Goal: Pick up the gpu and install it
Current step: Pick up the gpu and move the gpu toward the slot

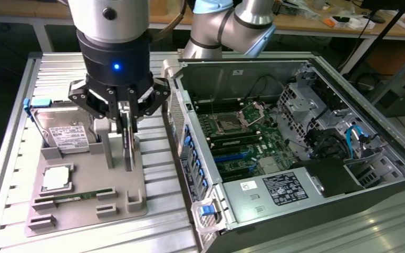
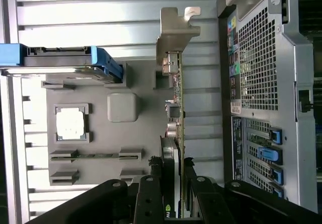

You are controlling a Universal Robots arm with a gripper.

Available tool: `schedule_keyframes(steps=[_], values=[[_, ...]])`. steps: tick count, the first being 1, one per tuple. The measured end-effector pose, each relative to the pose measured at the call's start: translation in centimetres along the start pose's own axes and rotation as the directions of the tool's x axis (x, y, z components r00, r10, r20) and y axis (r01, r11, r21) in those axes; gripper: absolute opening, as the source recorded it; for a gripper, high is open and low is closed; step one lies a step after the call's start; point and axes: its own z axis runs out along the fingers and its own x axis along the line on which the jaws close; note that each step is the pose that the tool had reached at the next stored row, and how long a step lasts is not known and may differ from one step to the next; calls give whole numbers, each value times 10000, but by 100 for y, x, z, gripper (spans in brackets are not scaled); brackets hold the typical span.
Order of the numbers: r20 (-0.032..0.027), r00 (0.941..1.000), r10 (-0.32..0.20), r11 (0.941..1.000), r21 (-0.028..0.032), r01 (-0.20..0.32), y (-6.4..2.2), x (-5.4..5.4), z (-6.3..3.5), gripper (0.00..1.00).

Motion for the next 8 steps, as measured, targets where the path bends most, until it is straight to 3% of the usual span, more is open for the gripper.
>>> schedule_keyframes(steps=[8], values=[[-1,10000,0,10000,5,0,14,-7,-316,27]])
